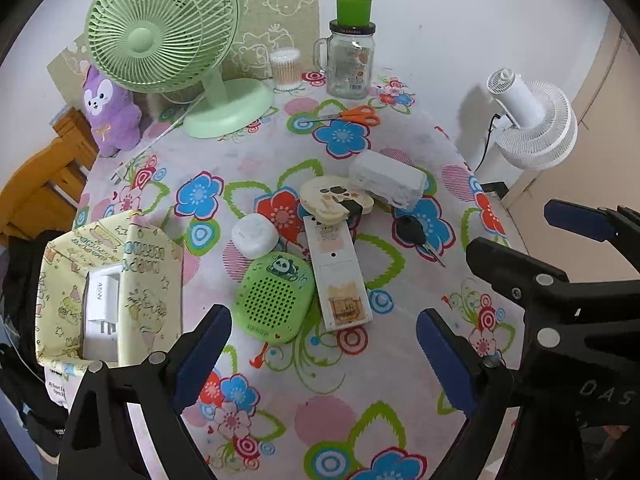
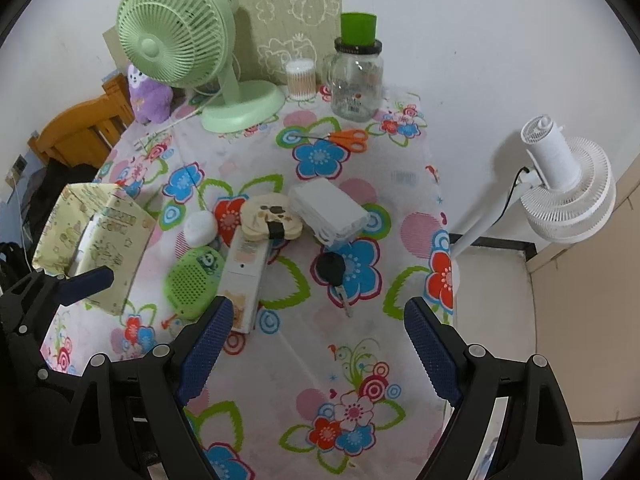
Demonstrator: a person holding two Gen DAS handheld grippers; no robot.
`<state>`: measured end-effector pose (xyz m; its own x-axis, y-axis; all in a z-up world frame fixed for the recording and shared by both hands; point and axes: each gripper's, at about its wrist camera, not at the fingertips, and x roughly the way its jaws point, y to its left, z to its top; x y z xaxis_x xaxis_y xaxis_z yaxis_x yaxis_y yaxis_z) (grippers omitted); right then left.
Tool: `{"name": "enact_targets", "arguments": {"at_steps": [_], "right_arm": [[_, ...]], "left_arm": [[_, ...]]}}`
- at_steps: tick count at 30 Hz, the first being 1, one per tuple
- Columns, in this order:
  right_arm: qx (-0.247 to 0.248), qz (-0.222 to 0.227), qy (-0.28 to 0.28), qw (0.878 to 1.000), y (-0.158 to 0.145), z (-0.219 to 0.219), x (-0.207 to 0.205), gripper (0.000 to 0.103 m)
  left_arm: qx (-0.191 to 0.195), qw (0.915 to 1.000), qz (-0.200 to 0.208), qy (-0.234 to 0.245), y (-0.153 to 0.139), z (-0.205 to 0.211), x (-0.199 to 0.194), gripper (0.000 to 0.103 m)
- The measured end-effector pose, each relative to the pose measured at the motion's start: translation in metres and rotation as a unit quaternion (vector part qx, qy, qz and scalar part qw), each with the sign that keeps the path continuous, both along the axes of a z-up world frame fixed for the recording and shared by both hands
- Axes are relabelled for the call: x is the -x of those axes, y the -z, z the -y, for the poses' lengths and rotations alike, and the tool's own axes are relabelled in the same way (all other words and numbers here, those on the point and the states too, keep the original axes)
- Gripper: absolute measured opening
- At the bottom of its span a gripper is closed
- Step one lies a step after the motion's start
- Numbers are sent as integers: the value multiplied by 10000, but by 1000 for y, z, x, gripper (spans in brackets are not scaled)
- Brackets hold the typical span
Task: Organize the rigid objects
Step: 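Grasp the white labeled remote with the left tool while the right tool grasps the black car key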
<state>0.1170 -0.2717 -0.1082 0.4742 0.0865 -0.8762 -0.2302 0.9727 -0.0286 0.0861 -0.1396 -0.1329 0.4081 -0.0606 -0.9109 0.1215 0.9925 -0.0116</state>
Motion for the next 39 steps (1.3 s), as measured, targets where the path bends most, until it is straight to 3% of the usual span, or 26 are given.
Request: {"name": "enact_targets", "arguments": {"at_steps": [6, 21, 28, 37, 39], "right_arm": [[60, -34, -69, 10000, 19, 6, -14, 89], [152, -401, -112, 9990, 78, 14, -51, 86], [167, -480, -210, 9985, 95, 12, -62, 86], [116, -611, -206, 9978, 108, 13, -74, 86], [145, -636, -219, 9976, 111, 12, -76, 86]], "left_arm": [[159, 9996, -186, -164, 22, 1, -15, 93], [141, 9986, -409, -311, 75, 10, -37, 87], [176, 9974, -555, -423, 94, 13, -46, 78], [-45, 9980, -527, -351, 99, 20, -52, 49], [-100, 9980, -522, -351, 99, 22, -54, 48]]}}
